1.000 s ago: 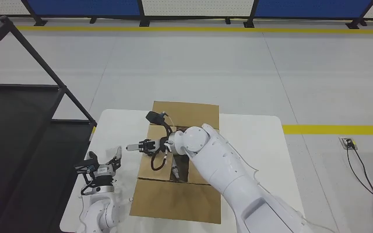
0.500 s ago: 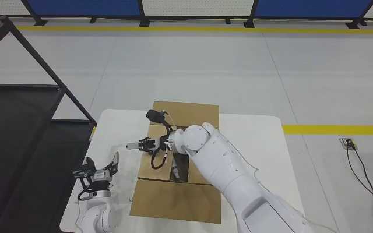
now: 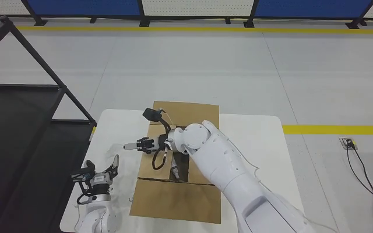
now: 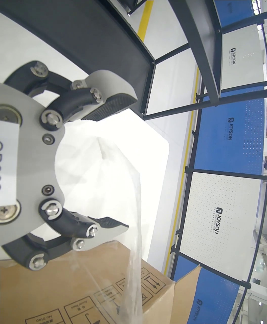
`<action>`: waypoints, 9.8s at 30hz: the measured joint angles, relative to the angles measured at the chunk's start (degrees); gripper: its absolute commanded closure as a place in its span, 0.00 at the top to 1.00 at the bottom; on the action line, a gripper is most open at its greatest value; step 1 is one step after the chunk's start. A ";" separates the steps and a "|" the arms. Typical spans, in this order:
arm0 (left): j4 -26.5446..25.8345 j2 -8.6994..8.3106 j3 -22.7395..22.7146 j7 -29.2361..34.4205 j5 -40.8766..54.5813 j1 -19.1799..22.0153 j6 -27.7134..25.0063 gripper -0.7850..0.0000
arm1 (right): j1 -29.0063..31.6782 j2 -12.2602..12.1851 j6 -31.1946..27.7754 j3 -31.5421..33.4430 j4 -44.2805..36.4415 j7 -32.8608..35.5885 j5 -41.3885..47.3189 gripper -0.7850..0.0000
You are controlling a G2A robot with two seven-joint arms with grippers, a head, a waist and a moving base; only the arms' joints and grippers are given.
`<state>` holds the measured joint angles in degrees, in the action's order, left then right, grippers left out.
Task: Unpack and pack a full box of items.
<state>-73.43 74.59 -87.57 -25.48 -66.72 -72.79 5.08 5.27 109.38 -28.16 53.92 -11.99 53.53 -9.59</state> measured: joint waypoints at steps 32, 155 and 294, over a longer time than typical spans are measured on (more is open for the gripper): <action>-28.75 -2.77 -15.15 27.92 23.13 -23.46 -34.62 1.00 | -0.11 -10.87 -18.67 6.07 -1.86 3.93 2.53 1.00; -27.59 -9.07 0.45 60.53 62.77 -3.96 -24.64 1.00 | 7.50 -21.56 1.42 10.64 -12.98 24.02 16.55 1.00; -31.57 -5.80 -3.85 30.71 76.72 -1.72 -20.22 1.00 | 21.39 -30.93 10.16 5.83 -35.85 10.37 19.06 1.00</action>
<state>-105.00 68.79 -91.42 5.23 10.01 -74.51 -15.13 26.66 78.45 -18.00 59.75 -47.85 63.90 9.47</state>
